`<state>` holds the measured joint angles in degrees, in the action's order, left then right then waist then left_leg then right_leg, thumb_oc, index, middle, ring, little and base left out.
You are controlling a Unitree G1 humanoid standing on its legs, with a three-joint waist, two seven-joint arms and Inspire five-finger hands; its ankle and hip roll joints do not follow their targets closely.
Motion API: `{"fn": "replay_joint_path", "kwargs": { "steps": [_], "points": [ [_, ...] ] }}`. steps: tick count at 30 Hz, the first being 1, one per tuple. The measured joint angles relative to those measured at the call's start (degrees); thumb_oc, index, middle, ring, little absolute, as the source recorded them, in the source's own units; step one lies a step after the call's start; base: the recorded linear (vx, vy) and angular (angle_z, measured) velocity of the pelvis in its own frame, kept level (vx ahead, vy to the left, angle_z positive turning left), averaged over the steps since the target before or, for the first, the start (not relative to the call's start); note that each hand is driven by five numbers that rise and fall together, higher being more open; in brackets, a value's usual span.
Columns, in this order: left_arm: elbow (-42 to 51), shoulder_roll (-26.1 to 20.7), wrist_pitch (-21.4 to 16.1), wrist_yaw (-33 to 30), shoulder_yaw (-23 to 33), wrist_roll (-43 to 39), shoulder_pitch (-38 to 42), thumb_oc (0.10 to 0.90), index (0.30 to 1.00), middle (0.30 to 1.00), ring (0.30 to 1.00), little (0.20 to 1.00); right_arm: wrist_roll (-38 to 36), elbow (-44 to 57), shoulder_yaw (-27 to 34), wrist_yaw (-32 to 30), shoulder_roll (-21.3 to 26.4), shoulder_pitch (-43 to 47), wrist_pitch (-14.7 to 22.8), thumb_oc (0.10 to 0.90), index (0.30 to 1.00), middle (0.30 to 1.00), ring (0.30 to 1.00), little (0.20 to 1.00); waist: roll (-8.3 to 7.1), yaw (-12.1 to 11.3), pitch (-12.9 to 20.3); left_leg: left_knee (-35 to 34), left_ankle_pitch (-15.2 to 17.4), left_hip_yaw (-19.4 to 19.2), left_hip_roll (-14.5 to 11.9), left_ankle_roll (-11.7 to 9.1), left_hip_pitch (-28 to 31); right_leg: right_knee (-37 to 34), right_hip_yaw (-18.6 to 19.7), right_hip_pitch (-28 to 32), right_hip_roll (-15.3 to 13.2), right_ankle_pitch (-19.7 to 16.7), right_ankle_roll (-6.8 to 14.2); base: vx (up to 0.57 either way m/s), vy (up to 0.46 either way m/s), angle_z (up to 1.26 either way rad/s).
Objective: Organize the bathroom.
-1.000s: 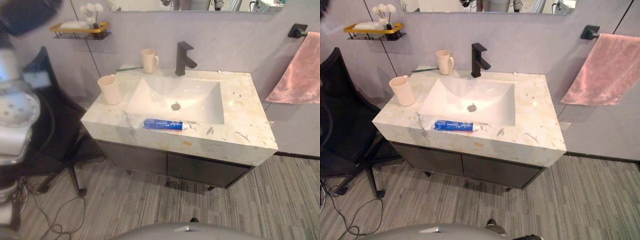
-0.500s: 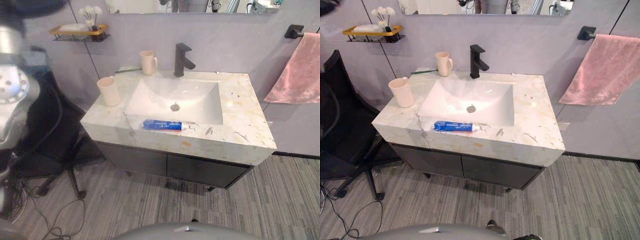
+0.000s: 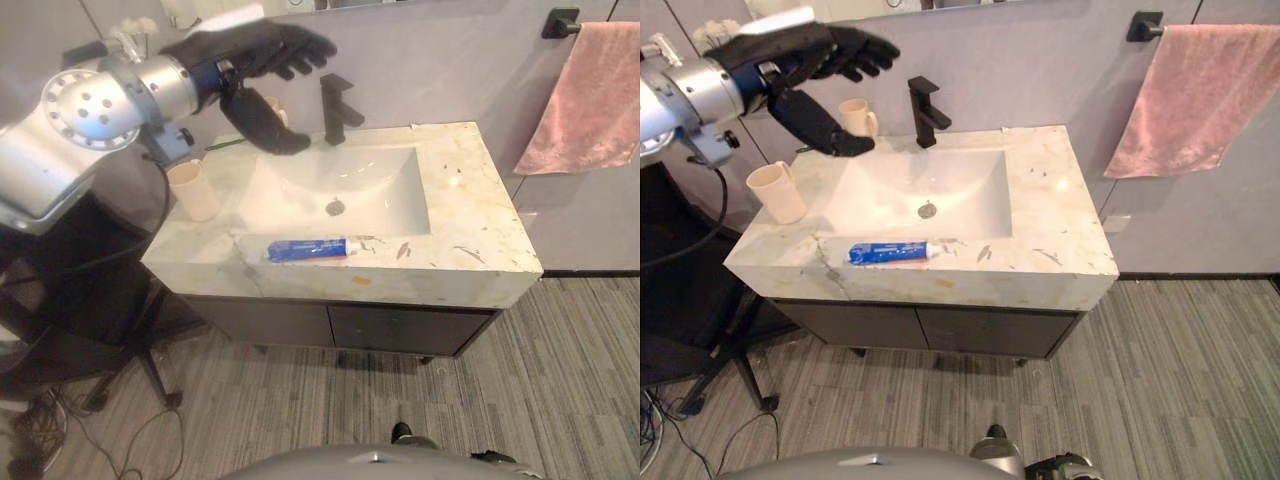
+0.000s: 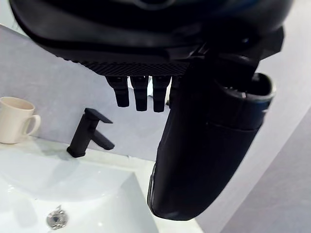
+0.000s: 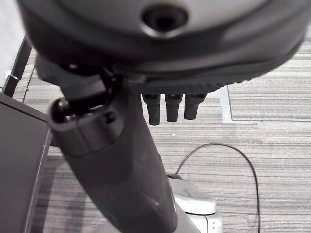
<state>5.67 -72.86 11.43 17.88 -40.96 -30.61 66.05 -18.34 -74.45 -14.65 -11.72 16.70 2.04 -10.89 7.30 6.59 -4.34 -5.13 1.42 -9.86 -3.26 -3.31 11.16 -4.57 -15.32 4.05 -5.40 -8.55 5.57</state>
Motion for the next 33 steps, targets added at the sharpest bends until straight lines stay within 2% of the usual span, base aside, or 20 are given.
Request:
{"fn": "replay_joint_path", "kwargs": {
  "steps": [4, 8, 11, 13, 17, 19, 23, 33],
  "points": [
    [-3.23, -1.25, -0.62, 4.78, -1.39, 3.97, -0.36, 0.800, 0.900, 0.900, 0.900, 0.900, 0.00, -0.02, 0.01, 0.18, 0.09, 0.00, 0.01, 0.800, 0.900, 0.900, 0.900, 0.900, 0.08, -0.47, 0.03, 0.00, 0.05, 0.00, -0.36, -0.12, 0.03, 0.00, -0.02, 0.02, 0.36, 0.19, -0.27, 0.00, 0.000, 0.00],
    [-5.24, -3.91, -4.17, 6.10, -0.96, 7.07, -4.26, 0.800, 0.900, 0.900, 0.900, 0.900, -0.02, 0.02, 0.30, 0.60, 0.40, -0.15, 0.01, 0.800, 0.900, 0.900, 0.900, 0.900, 0.19, -1.47, 0.01, 0.01, 0.05, 0.04, -0.48, -0.19, 0.01, 0.00, -0.07, 0.01, 0.49, 0.26, -0.38, 0.00, 0.000, 0.00],
    [-5.35, -4.69, -8.73, 5.95, 4.02, 11.05, -16.37, 0.800, 0.900, 0.900, 0.900, 0.900, -0.06, 0.35, 0.67, 1.29, 1.03, 0.05, 0.00, 0.800, 0.900, 0.900, 0.900, 0.900, 0.52, -2.03, 0.11, 0.01, 0.06, 0.11, -0.42, -0.19, 0.01, 0.00, -0.10, 0.02, 0.44, 0.26, -0.39, -0.01, 0.003, 0.00],
    [-5.41, -4.70, -9.19, 6.08, 4.05, 12.50, -20.98, 0.800, 0.900, 0.900, 0.900, 0.900, -0.06, 0.34, 0.65, 1.35, 1.09, 0.11, 0.00, 0.800, 0.900, 0.900, 0.900, 0.900, 0.50, -2.40, 0.09, 0.02, 0.06, 0.13, -0.44, -0.19, 0.00, 0.00, -0.11, -0.01, 0.46, 0.27, -0.39, -0.02, 0.004, 0.00],
    [-5.15, -4.22, -12.87, 3.75, 9.65, 18.12, -36.94, 0.800, 0.900, 0.900, 0.900, 0.900, -0.08, 0.44, 1.11, 1.57, 1.20, 0.00, -0.07, 0.800, 0.900, 0.900, 0.900, 0.900, 0.46, -3.26, -0.11, 0.02, 0.06, 0.12, -0.44, -0.19, -0.10, 0.01, -0.10, -0.09, 0.48, 0.30, -0.37, 0.00, 0.000, 0.00],
    [-5.15, -3.36, -13.83, 2.09, 11.48, 20.14, -42.09, 0.800, 0.900, 0.900, 0.900, 0.900, -0.10, 0.50, 1.13, 1.68, 1.25, 0.04, -0.16, 0.800, 0.900, 0.900, 0.900, 0.900, 0.45, -3.36, -0.15, 0.01, 0.06, 0.14, -0.42, -0.18, -0.11, 0.00, -0.12, -0.09, 0.44, 0.30, -0.36, 0.00, 0.000, 0.00],
    [-5.02, 1.61, -14.02, -3.78, 11.96, 28.14, -48.97, 0.800, 0.900, 0.900, 0.900, 0.900, -0.11, 0.49, 1.14, 1.70, 1.28, 0.10, -0.13, 0.800, 0.900, 0.900, 0.900, 0.900, 0.36, -3.57, -0.24, 0.00, 0.06, 0.18, -0.37, -0.18, -0.11, 0.00, -0.14, -0.07, 0.38, 0.31, -0.34, 0.00, 0.000, 0.00],
    [-2.84, 11.75, -13.42, -15.31, 12.00, 38.49, -49.27, 0.800, 0.900, 0.900, 0.900, 0.900, -0.11, 0.74, 1.14, 1.68, 1.21, -0.06, -0.05, 0.800, 0.900, 0.900, 0.900, 0.900, 0.23, -2.78, -0.32, 0.00, 0.05, 0.07, -0.43, -0.17, -0.13, -0.01, -0.06, -0.12, 0.42, 0.31, -0.34, 0.00, 0.000, 0.00]
  ]
}}
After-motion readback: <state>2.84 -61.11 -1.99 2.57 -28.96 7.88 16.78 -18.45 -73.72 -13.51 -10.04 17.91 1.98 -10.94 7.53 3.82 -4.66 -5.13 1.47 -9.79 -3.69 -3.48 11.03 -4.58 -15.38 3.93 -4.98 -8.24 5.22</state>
